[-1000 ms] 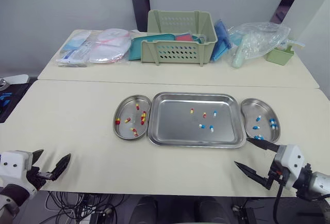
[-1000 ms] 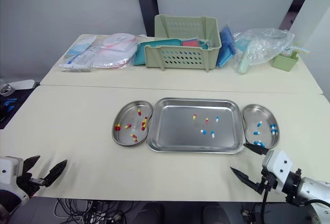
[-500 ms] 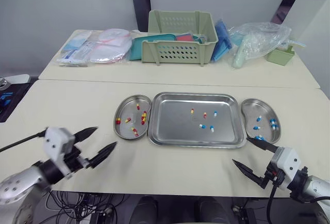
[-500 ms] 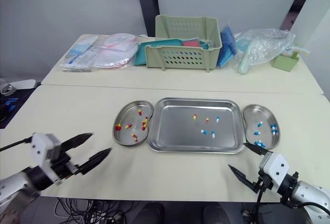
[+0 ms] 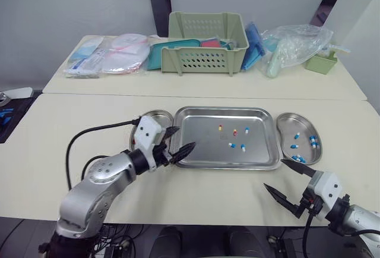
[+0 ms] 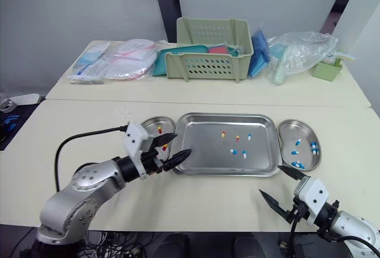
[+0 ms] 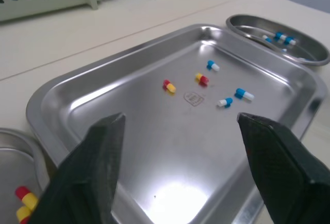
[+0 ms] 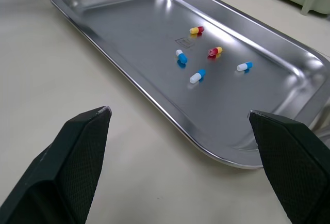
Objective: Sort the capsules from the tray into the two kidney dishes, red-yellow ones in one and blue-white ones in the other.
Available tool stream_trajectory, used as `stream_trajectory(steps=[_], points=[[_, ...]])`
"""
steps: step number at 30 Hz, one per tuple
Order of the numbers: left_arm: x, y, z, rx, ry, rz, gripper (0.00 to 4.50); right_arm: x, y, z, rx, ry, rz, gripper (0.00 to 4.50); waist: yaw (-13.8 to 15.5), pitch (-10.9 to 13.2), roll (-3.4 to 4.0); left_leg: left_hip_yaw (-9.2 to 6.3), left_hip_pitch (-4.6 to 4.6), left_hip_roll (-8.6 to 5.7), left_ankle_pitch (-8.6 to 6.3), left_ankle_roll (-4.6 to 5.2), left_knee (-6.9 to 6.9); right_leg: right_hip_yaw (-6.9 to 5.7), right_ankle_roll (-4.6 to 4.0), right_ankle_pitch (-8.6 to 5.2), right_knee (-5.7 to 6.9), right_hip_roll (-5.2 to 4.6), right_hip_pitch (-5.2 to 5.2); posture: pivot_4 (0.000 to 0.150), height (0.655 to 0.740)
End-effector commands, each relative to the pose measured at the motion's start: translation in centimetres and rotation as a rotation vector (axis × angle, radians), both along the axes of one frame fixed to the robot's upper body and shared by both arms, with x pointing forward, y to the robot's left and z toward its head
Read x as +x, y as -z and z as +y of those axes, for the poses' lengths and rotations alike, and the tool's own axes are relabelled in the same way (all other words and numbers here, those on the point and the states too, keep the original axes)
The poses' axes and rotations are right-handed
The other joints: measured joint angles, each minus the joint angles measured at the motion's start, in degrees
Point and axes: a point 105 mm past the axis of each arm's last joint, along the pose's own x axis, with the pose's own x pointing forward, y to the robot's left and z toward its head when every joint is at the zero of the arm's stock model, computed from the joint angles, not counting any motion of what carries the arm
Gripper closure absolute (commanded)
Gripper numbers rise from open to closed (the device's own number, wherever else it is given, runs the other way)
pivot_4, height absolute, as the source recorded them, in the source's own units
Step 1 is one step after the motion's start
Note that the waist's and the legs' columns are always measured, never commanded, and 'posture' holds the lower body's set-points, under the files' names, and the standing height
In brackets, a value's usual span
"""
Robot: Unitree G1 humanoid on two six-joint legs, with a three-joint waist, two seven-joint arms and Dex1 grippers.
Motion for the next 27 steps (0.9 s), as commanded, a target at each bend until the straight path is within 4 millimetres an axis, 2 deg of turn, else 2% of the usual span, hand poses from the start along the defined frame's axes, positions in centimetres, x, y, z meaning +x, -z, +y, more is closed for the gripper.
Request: stream_trajectory(steps=[1,5,9,27], points=[[1.3,-0.3,-2.1,0.011,0.006,-0.012,1.51,0.1,-1.1,0.6,0.006,-0.010,-0.037,0.00,0.0,0.0,-0.02,0.00,-0.01,0.00,0.00,0.00,0.01,0.00,0.00,0.00,0.00,0.00,-0.01,0.150,0.7390],[3.7,0.2,-4.5,0.035,-0.020,0.005,1.51,0.0,-1.0,0.7,0.009,-0.008,-0.032,0.00,0.1,0.0,-0.02,-0.02,-0.03,-0.02,0.00,0.00,0.03,-0.02,0.01,0.00,0.00,0.00,0.00,0.150,0.7390],[5.3,0.6,-6.5,0.045,-0.029,0.036,1.51,-0.2,-0.8,0.8,0.011,-0.006,-0.027,0.00,-0.1,0.0,-0.02,-0.01,-0.04,-0.03,0.00,0.00,0.02,-0.02,0.01,0.00,-0.01,0.00,-0.01,0.150,0.7390],[8.5,2.8,-9.8,0.134,-0.052,0.079,1.51,-0.9,0.1,1.0,0.027,0.013,-0.008,0.00,0.0,0.0,-0.03,-0.02,-0.06,-0.04,0.01,-0.01,0.04,-0.02,0.01,0.00,-0.01,0.00,-0.03,0.150,0.7390]])
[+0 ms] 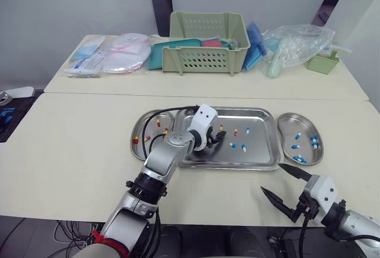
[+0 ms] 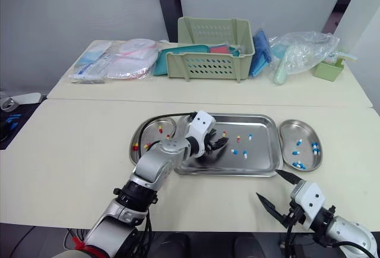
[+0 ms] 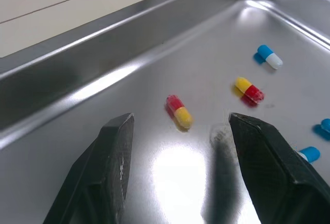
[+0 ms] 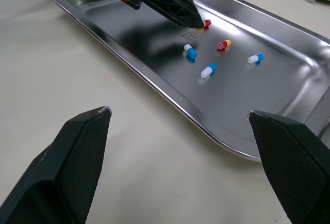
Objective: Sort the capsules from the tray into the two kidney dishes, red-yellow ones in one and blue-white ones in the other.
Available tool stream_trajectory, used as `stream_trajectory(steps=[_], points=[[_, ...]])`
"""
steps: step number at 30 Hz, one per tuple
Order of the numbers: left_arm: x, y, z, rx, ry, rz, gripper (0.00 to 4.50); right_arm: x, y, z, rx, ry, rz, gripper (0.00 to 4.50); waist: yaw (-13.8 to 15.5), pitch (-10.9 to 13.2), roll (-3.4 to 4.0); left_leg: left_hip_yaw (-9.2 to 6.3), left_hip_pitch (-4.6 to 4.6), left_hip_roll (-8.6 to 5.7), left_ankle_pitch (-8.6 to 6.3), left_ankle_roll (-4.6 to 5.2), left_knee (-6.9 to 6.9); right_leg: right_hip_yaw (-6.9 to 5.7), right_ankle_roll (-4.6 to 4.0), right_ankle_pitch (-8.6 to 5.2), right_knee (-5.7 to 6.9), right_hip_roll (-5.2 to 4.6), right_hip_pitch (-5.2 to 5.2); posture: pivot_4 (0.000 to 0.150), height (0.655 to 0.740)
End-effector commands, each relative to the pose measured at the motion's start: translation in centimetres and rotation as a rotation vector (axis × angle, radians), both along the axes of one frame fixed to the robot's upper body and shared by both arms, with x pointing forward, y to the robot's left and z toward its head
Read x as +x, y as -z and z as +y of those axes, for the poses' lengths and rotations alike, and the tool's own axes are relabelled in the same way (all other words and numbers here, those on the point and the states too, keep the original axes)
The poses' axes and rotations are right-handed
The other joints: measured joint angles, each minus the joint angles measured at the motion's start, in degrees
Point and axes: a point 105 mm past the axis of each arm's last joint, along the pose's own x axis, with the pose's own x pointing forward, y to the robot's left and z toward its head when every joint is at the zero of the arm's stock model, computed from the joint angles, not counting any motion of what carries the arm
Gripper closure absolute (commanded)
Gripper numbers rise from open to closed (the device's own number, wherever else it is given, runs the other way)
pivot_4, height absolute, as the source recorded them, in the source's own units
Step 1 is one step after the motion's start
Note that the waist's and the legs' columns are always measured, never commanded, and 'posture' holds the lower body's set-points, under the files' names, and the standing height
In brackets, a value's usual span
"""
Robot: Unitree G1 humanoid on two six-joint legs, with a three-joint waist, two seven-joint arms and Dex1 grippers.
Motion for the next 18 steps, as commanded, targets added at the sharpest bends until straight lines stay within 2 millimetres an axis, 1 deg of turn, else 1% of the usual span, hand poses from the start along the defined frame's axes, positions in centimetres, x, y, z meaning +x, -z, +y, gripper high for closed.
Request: stream_trajectory(steps=[1,7,10,12,17,18], points=[[0.6,-0.8,-0.8,0.000,0.009,-0.042,1.51,-0.2,-0.7,0.3,0.001,-0.008,-0.040,0.00,0.0,0.0,0.00,0.00,0.00,0.00,0.00,0.00,0.00,0.00,0.00,0.00,0.00,0.00,0.00,0.150,0.7390],[1.1,-0.1,-1.1,0.015,0.014,-0.017,1.51,-0.3,-0.6,0.3,0.004,0.000,-0.040,0.00,0.0,0.0,0.01,0.00,0.01,0.00,0.00,0.00,0.00,0.00,0.00,0.00,0.00,0.00,0.00,0.150,0.7390],[1.1,0.3,-1.1,0.016,0.016,-0.001,2.11,-0.4,-0.6,0.3,0.005,0.004,-0.039,0.00,0.0,0.0,0.01,0.00,0.02,0.00,0.00,0.00,0.00,0.00,0.00,0.00,0.00,0.00,0.00,0.150,0.7390],[1.0,0.4,-1.1,0.020,0.024,0.004,2.70,-0.4,-0.7,0.3,0.006,0.007,-0.039,0.00,0.0,0.0,0.01,0.00,0.01,0.00,0.00,0.00,-0.01,0.00,0.00,0.00,0.00,0.00,0.00,0.150,0.7390],[0.7,0.2,-1.2,0.007,0.036,0.007,4.36,-0.4,-0.9,0.3,0.007,0.012,-0.040,0.00,0.0,0.0,0.01,0.00,0.01,0.00,0.00,0.00,0.00,0.00,0.00,0.00,0.00,0.00,0.00,0.150,0.7390],[0.6,0.0,-1.3,0.003,0.043,-0.001,4.49,-0.4,-0.9,0.4,0.007,0.012,-0.040,0.00,0.0,0.0,0.01,0.00,0.01,0.00,0.00,0.00,0.00,0.00,0.00,0.00,0.00,0.00,0.00,0.150,0.7390]])
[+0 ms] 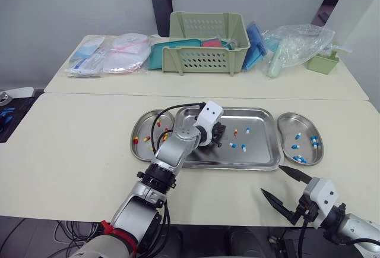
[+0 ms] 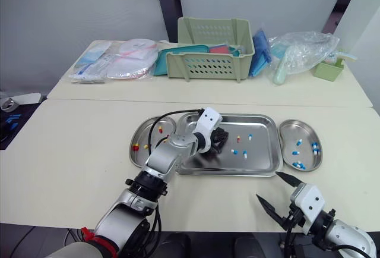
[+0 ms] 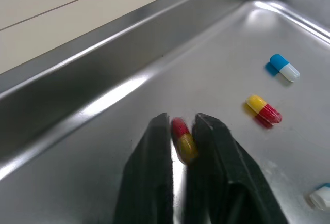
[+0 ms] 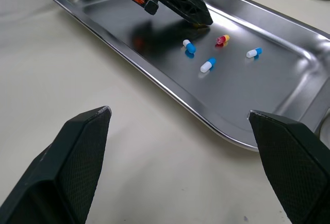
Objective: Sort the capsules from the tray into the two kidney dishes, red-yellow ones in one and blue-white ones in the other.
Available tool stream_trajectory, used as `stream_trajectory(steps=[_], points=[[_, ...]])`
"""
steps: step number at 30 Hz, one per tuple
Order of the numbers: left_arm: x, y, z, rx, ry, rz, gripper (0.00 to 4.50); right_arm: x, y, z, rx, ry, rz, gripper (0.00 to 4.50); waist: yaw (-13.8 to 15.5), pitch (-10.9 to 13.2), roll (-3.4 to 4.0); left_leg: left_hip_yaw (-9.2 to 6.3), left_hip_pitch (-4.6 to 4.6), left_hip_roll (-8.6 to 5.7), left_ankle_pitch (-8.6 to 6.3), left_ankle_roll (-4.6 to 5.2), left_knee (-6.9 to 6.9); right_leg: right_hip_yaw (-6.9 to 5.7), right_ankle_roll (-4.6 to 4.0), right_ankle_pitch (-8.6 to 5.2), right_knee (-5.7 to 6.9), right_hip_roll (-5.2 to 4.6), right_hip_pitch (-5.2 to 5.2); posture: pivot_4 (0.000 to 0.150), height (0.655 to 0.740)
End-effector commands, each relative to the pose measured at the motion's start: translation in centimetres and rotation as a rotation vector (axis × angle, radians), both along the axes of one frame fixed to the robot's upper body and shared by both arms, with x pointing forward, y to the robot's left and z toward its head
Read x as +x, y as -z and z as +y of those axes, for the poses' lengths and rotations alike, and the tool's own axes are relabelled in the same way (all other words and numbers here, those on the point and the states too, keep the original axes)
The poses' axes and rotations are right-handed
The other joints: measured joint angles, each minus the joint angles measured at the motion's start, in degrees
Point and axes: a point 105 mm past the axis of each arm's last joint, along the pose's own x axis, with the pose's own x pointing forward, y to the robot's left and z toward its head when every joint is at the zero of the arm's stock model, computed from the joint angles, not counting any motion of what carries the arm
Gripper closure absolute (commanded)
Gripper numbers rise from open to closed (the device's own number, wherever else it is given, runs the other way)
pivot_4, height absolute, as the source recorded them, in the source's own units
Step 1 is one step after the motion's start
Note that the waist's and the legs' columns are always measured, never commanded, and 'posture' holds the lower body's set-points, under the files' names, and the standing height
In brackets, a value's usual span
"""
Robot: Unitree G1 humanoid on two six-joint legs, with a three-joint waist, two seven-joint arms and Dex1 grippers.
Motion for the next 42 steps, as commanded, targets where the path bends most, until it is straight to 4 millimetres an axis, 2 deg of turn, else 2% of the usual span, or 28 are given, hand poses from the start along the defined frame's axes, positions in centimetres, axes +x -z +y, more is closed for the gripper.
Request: stream_trajectory(steps=[1,6,9,12,13,17,19,23,26,29,33,39,42], points=[[-0.3,-0.8,-0.3,-0.017,0.023,-0.021,4.49,0.0,-1.3,0.6,0.001,-0.015,-0.049,0.00,0.0,0.0,0.00,0.00,0.00,0.00,0.00,0.00,0.00,0.00,0.00,0.00,0.00,0.00,0.00,0.150,0.7390],[-0.5,-3.5,0.3,-0.033,0.050,-0.125,4.49,0.1,-1.5,0.7,0.000,-0.015,-0.052,0.00,0.0,0.0,0.00,-0.01,-0.02,0.00,0.00,0.00,0.00,0.00,0.00,0.00,0.00,0.00,-0.01,0.150,0.7390],[-1.3,-6.4,1.5,-0.052,0.074,-0.216,4.49,0.2,-1.7,0.7,-0.004,-0.018,-0.054,0.00,-0.1,0.0,0.01,-0.01,-0.01,0.01,0.01,-0.01,-0.01,0.00,0.00,0.00,0.01,0.00,-0.02,0.150,0.7390],[-2.3,-8.2,3.2,-0.074,0.070,-0.236,4.49,0.3,-1.8,0.7,-0.006,-0.024,-0.057,0.00,-0.1,0.0,0.03,-0.01,-0.01,0.02,0.02,-0.04,-0.01,0.01,0.00,0.00,0.01,0.00,-0.01,0.150,0.7390],[-2.9,-8.9,4.4,-0.081,0.064,-0.239,4.49,0.3,-1.9,0.7,-0.009,-0.032,-0.060,0.00,-0.1,0.0,0.04,-0.01,0.00,0.02,0.02,-0.03,-0.01,0.00,0.00,0.00,0.01,0.00,-0.01,0.150,0.7390],[-4.6,-10.8,11.5,-0.088,-0.070,-0.231,4.49,0.6,-2.2,1.2,-0.019,-0.081,-0.069,0.00,-0.6,0.0,0.15,-0.03,0.03,0.09,0.01,-0.02,-0.07,-0.01,0.00,0.00,0.02,0.03,-0.04,0.150,0.7390],[-4.9,-11.2,13.5,-0.087,-0.120,-0.248,4.49,0.7,-2.3,1.3,-0.021,-0.097,-0.070,0.00,-0.3,0.0,0.15,-0.04,0.03,0.08,0.01,-0.01,-0.04,-0.01,0.00,0.00,0.04,0.03,-0.04,0.150,0.7390],[-5.4,-10.3,18.6,-0.062,-0.264,-0.214,4.49,1.2,-2.6,2.0,-0.019,-0.148,-0.076,0.00,0.0,0.0,0.13,-0.03,0.02,0.03,0.00,0.00,0.00,-0.01,0.00,0.00,-0.01,-0.01,0.02,0.150,0.7390],[-6.4,-8.9,20.9,-0.043,-0.315,-0.165,4.49,1.6,-2.9,2.7,-0.016,-0.202,-0.078,0.00,0.0,0.0,0.11,-0.05,0.00,0.05,0.00,0.00,-0.03,-0.03,0.00,0.00,-0.01,0.00,-0.02,0.150,0.7390],[-7.2,-7.7,21.6,-0.042,-0.330,-0.116,4.49,1.4,-3.0,3.7,-0.023,-0.298,-0.065,0.00,0.0,0.0,0.10,-0.06,0.01,0.05,0.00,0.00,-0.03,-0.03,0.00,0.00,0.00,-0.01,-0.02,0.150,0.7390],[-7.6,-6.8,21.1,-0.060,-0.326,-0.098,4.49,1.6,-3.4,5.0,-0.027,-0.394,-0.061,0.00,0.0,0.0,0.07,-0.06,0.00,0.05,0.00,0.00,-0.02,-0.04,0.00,0.00,0.00,0.00,-0.01,0.150,0.7390],[-8.0,-5.4,20.4,-0.055,-0.316,-0.054,4.49,1.9,-3.6,5.3,-0.024,-0.417,-0.061,0.00,0.0,0.0,0.07,-0.04,0.00,0.06,-0.01,0.01,-0.03,-0.02,0.00,0.00,-0.01,-0.01,-0.02,0.150,0.7390],[-7.7,-5.5,20.3,-0.081,-0.331,-0.075,4.49,1.9,-3.6,5.4,-0.022,-0.418,-0.060,0.00,0.0,0.0,0.07,-0.06,0.01,0.06,-0.01,0.01,-0.02,-0.04,0.00,0.00,0.02,0.00,-0.02,0.150,0.7390]])
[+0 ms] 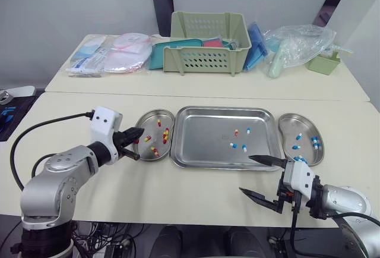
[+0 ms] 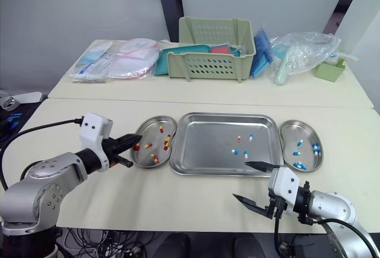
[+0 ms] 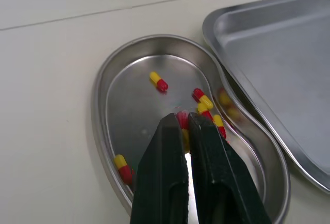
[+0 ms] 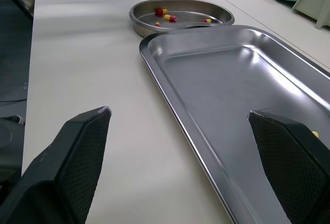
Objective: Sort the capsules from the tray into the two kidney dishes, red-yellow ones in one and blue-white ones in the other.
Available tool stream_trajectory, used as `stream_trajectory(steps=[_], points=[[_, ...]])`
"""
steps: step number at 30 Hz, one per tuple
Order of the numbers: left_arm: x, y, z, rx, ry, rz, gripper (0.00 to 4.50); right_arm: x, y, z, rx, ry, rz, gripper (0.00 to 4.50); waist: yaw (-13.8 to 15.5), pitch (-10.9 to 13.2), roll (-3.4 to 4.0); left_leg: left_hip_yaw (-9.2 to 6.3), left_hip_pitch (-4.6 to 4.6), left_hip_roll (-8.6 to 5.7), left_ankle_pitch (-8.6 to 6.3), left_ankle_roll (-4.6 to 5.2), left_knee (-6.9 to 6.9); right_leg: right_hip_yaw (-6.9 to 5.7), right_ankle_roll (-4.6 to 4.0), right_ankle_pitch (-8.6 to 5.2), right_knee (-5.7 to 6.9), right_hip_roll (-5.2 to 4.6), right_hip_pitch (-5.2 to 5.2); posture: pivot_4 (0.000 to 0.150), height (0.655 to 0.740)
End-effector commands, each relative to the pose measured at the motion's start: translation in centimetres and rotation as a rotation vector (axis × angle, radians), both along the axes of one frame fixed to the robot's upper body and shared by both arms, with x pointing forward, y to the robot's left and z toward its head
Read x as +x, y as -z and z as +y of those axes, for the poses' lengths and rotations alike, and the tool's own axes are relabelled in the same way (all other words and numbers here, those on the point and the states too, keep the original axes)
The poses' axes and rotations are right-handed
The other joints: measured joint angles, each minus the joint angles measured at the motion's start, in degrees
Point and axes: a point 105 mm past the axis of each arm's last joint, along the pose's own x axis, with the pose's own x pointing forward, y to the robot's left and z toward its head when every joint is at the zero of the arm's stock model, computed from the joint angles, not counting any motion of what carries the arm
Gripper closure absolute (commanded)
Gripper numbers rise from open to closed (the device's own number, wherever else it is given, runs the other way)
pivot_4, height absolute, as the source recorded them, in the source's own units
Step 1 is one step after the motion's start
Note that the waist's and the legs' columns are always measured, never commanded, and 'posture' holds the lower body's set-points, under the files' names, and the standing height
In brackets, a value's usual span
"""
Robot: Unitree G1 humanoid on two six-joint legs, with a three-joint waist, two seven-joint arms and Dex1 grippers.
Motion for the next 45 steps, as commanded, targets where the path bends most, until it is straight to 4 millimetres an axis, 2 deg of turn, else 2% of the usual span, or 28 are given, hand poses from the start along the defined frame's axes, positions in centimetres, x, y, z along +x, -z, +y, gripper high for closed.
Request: stream_trajectory(steps=[1,2,3,6,10,17,19,22,23,26,29,33,38,45], points=[[0.3,-1.5,-0.2,-0.014,-0.006,-0.084,4.49,-0.1,-0.6,0.2,0.007,-0.017,-0.017,0.00,0.0,0.0,-0.01,0.01,0.00,0.00,0.00,0.00,0.00,0.01,0.00,0.00,0.00,0.00,0.00,0.150,0.7390],[0.3,-1.5,-0.2,-0.021,0.001,-0.083,4.49,-0.1,-0.6,0.2,0.007,-0.016,-0.017,0.00,0.0,0.0,-0.01,0.01,-0.01,0.00,0.00,0.00,0.00,0.00,0.00,0.00,0.00,0.00,0.00,0.150,0.7390],[0.2,-1.6,-0.3,-0.030,0.007,-0.085,3.95,-0.1,-0.7,0.2,0.007,-0.015,-0.017,0.00,0.0,0.0,-0.01,0.01,0.00,0.00,0.00,0.00,0.00,0.00,0.00,0.00,-0.01,0.00,0.00,0.150,0.7390],[0.1,-1.8,-0.2,-0.039,0.008,-0.093,3.18,0.0,-0.7,0.2,0.008,-0.011,-0.017,0.00,0.0,0.0,-0.01,0.01,0.00,0.00,0.00,0.00,0.00,0.00,0.00,0.00,0.00,0.00,0.00,0.150,0.7390],[-0.1,-2.3,0.4,-0.038,-0.001,-0.112,1.92,0.1,-0.9,0.2,0.009,-0.008,-0.017,0.00,0.0,0.0,-0.01,0.00,0.00,0.00,0.00,0.00,0.00,0.00,0.00,0.00,0.00,0.00,-0.01,0.150,0.7390],[-0.8,-3.1,1.3,-0.032,-0.002,-0.136,1.92,0.3,-1.0,0.0,0.005,-0.006,-0.022,0.00,0.0,0.0,-0.01,0.00,0.01,0.01,0.00,0.00,-0.01,0.00,0.00,0.00,0.00,0.01,-0.02,0.150,0.7390],[-1.0,-3.7,2.3,-0.016,-0.021,-0.175,1.92,0.6,-1.2,-0.4,-0.002,0.007,-0.034,0.00,0.0,0.0,-0.01,0.00,0.00,0.01,0.00,0.00,-0.01,0.00,0.00,0.00,0.00,0.01,-0.02,0.150,0.7390],[-2.0,-4.9,5.7,0.011,-0.100,-0.269,1.92,0.9,-1.6,-2.4,-0.028,0.070,-0.042,0.00,-0.2,0.0,-0.01,0.02,0.00,0.02,0.00,0.00,-0.03,0.02,0.00,0.00,-0.01,0.01,-0.04,0.150,0.7390],[-2.4,-4.7,7.1,0.034,-0.145,-0.277,1.92,1.0,-1.7,-3.2,-0.039,0.095,-0.039,0.00,-0.2,0.0,-0.01,0.03,0.00,0.02,0.00,0.00,-0.04,0.03,0.00,0.00,-0.02,0.01,-0.04,0.150,0.7390],[-4.1,-2.8,11.0,0.057,-0.286,-0.240,1.92,1.0,-1.9,-6.1,-0.082,0.171,-0.021,0.00,-0.1,0.0,-0.01,0.07,0.01,0.01,0.00,0.00,-0.05,0.05,-0.01,0.00,-0.03,0.00,-0.03,0.150,0.7390],[-6.3,-0.4,13.8,0.073,-0.375,-0.183,1.34,1.0,-2.0,-9.4,-0.117,0.258,0.010,0.00,-0.1,0.0,-0.03,0.10,0.01,0.01,-0.01,0.01,-0.05,0.06,-0.01,0.00,-0.04,-0.01,-0.02,0.150,0.7390],[-8.5,1.7,15.2,0.088,-0.391,-0.125,0.05,0.5,-1.9,-14.1,-0.206,0.346,0.049,0.00,0.0,0.1,-0.17,0.10,0.02,0.01,-0.01,0.01,-0.05,0.06,-0.01,0.00,-0.04,-0.01,-0.01,0.150,0.7390],[-11.1,4.2,16.0,0.117,-0.355,-0.039,0.02,0.1,-2.6,-20.4,-0.338,0.458,0.117,0.00,-0.1,0.1,-0.16,0.18,0.04,0.00,-0.01,0.02,-0.06,0.10,-0.01,0.00,-0.07,-0.04,0.00,0.150,0.7390],[-12.4,5.3,16.0,0.131,-0.310,0.006,0.02,0.9,-4.2,-25.0,-0.428,0.553,0.152,0.00,-0.3,0.1,-0.14,0.22,0.09,0.03,-0.01,0.02,-0.09,0.13,-0.03,-0.02,-0.06,-0.01,0.01,0.150,0.7390]])
